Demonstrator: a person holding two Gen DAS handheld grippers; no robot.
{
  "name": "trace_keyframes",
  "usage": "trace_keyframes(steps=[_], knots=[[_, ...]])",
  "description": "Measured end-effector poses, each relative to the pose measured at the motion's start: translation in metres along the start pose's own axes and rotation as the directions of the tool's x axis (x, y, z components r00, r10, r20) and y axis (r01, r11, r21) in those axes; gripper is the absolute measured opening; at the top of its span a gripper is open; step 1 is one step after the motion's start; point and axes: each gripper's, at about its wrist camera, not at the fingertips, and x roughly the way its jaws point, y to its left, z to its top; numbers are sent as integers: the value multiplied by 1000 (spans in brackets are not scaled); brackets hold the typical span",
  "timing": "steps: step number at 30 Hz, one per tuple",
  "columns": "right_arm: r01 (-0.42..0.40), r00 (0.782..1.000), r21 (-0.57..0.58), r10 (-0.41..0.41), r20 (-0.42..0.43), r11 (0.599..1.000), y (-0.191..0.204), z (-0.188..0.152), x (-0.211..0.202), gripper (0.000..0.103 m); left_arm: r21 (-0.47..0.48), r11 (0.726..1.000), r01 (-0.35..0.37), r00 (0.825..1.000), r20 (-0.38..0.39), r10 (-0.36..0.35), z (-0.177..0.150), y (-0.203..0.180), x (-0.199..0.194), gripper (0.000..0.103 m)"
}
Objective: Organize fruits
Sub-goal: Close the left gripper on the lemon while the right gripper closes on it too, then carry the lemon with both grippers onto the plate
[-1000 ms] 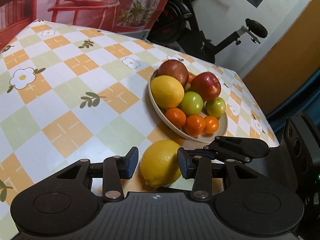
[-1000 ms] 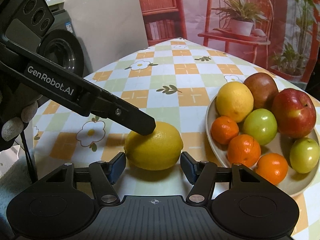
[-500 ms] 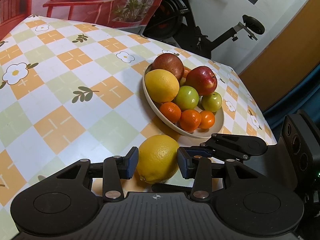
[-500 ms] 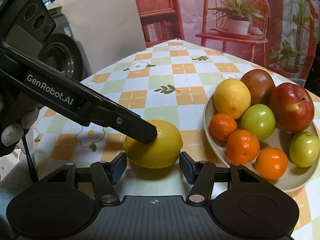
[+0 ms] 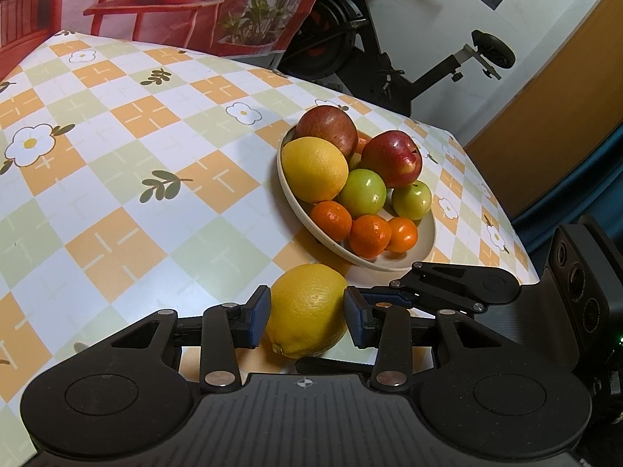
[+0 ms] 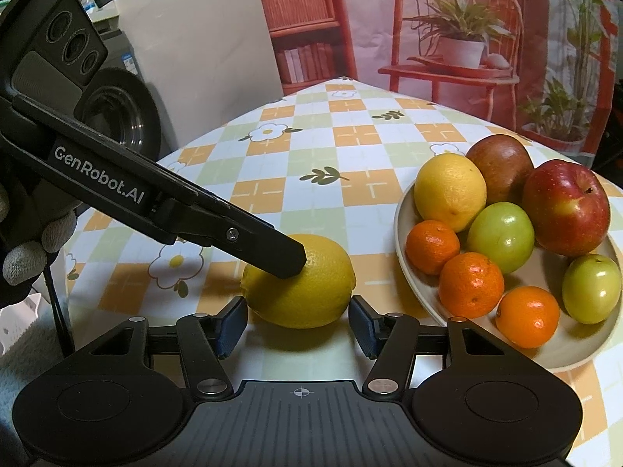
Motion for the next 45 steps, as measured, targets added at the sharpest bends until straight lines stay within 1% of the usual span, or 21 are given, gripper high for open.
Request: trace_keyframes(steps=[7, 13, 25, 28, 34, 39, 45], knots=[[5, 999, 13, -5, 45, 1000, -6, -3, -16, 53, 8, 1000, 6, 1000, 12, -6, 5, -10, -2, 42], [20, 996, 35, -23, 91, 999, -16, -8, -36, 53, 35, 999, 20, 1000, 19, -21, 16, -31, 3, 42], [69, 982, 110, -87, 167, 992, -56, -20, -74, 53, 118, 992, 35, 999, 18, -37, 41, -79, 30, 42], [80, 977, 136, -105, 185, 987, -68, -21, -80, 53, 125, 991, 39, 999, 15, -41, 50, -88, 38, 42], [96, 969, 186, -135, 208, 978, -90, -24, -84, 53, 134, 990, 34, 999, 2, -34, 67, -101, 56, 42], [103, 965, 233, -154, 214, 967, -104, -26, -80, 53, 140, 990, 19, 1000, -12, -18, 77, -105, 70, 42], [102, 959, 264, -165, 229, 959, -113, -23, -73, 53, 128, 992, 6, 1000, 5, -7, 85, -104, 76, 42]])
